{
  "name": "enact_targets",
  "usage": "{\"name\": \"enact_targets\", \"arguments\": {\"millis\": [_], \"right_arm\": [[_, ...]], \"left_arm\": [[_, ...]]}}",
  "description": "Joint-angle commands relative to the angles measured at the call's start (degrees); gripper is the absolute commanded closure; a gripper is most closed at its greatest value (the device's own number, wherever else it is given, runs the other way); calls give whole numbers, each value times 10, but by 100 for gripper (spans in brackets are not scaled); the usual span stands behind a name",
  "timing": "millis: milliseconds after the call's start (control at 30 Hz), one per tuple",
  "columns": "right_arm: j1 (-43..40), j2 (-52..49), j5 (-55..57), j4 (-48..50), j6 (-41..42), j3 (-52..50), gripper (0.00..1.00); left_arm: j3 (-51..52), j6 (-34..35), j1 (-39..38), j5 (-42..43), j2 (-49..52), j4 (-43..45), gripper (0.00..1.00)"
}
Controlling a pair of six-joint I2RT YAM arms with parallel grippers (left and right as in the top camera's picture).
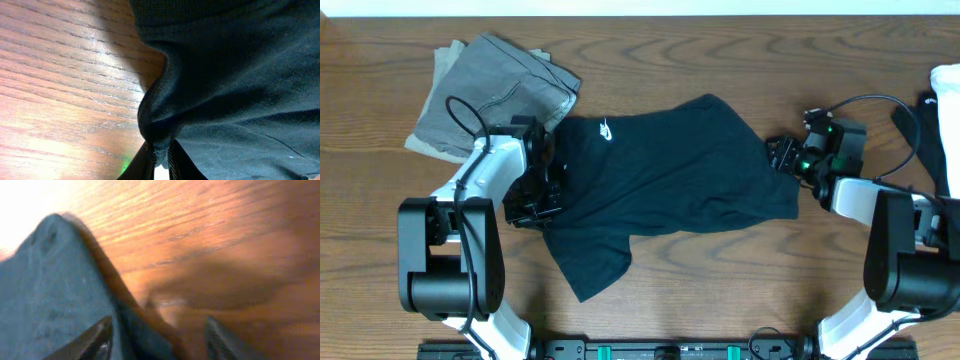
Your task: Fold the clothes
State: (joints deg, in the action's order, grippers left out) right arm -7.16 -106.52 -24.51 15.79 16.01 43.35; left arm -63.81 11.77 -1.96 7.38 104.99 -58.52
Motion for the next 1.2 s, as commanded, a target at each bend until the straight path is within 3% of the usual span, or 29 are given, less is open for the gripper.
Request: {"name": "enact_targets", "arguments": {"millis": [0,67,200,300,633,767,800,900,1033,1167], "right_arm": [[4,-29,-60,-18,5,-17,77],[4,-20,-84,-20,-9,-15,86],[4,8,-97,-59,-33,-10,88],[4,32,-91,-97,-67,-4,99],[-60,140,245,-215,-47,29,99],[-119,143,229,-226,-24,31,99],[-130,143,212,-232,-16,31,92],[-143,143,178,-240,-16,31,46],[-144,147,169,-242,-28,37,41],[-143,149,109,-246,-27,48,41]], "left_arm": [[1,-4,3,12,-11,-3,87],[0,-4,3,12,-11,-3,87],[0,-4,3,12,-11,2,87],[-2,-4,3,12,-11,3,87],[-6,-4,3,12,-11,3,87],[-6,-9,3,12,-11,3,87],[-6,-10,3,12,-11,3,86],[-6,-10,3,12,-11,3,87],[-22,-48,3,69,-11,-4,86],[-68,-82,-9,137,-14,-4,78]]}}
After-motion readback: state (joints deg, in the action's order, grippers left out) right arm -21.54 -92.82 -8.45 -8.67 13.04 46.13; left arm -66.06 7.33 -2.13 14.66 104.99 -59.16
